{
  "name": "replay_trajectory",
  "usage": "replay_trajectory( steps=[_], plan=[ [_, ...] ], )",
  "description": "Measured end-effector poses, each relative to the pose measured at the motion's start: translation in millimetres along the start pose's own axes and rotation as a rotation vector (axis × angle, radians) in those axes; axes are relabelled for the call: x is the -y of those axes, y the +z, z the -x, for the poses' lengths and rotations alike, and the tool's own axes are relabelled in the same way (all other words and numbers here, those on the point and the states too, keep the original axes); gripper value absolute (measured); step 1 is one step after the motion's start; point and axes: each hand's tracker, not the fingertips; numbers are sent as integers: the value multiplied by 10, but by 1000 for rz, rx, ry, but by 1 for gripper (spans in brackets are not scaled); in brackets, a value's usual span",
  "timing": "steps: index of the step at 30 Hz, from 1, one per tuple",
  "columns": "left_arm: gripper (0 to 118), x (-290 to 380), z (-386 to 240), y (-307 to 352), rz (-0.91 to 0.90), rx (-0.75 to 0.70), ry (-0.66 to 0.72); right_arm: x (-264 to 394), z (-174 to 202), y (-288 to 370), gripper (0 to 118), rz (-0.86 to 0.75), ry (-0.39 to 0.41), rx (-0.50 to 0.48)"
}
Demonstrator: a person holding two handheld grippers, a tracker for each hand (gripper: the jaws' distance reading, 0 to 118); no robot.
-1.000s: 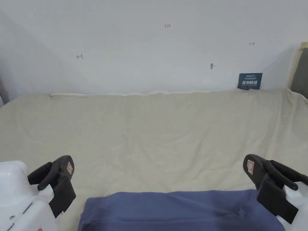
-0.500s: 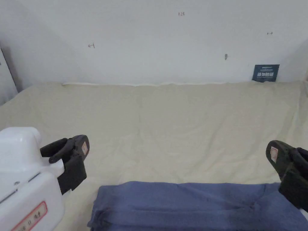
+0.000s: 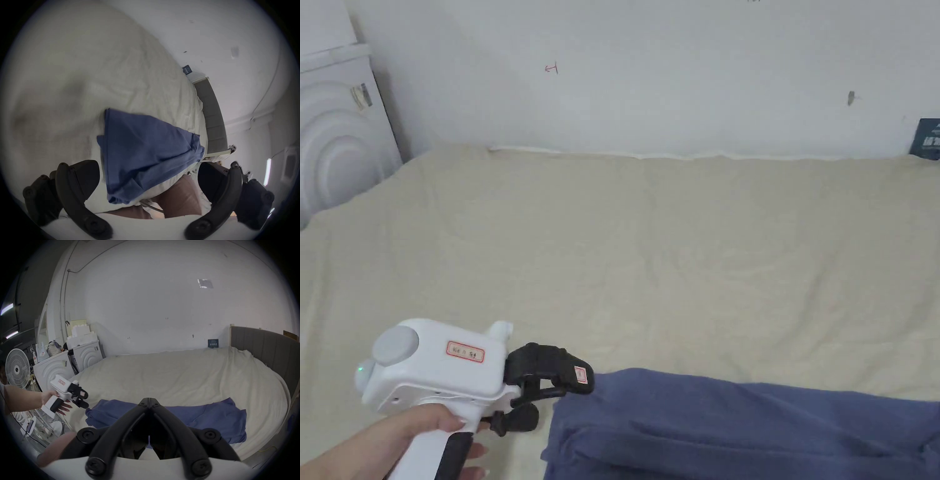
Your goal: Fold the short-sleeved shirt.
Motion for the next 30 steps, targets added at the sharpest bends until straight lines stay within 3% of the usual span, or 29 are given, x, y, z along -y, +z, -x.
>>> replay_trajectory(
  steps=[7,13,19,25,26,27,28,29,30],
  plan=[
    [118,-144,383,-314,53,65,26,-12,23,-300,0,70,-11,-14],
    [118,-159,500,-311,121,233,114,54,41,-526,0,112,-56,-35],
    [118,-50,408,-464,73,211,86,171,82,-643,0,186,-98,-61],
    [114,-15,365,-437,53,173,103,245,36,-559,0,206,-78,-66],
    [105,-12,359,-427,51,154,92,255,18,-550,0,211,-84,-66],
    [82,-19,368,-411,31,113,87,265,1,-544,0,216,-92,-64],
    [24,-24,384,-412,6,65,99,280,-26,-537,0,223,-105,-62],
    [5,-1,380,-446,-2,-61,91,295,-54,-529,0,227,-119,-60],
    [5,6,418,-476,-11,-109,106,305,-77,-523,0,232,-131,-59]
  ],
)
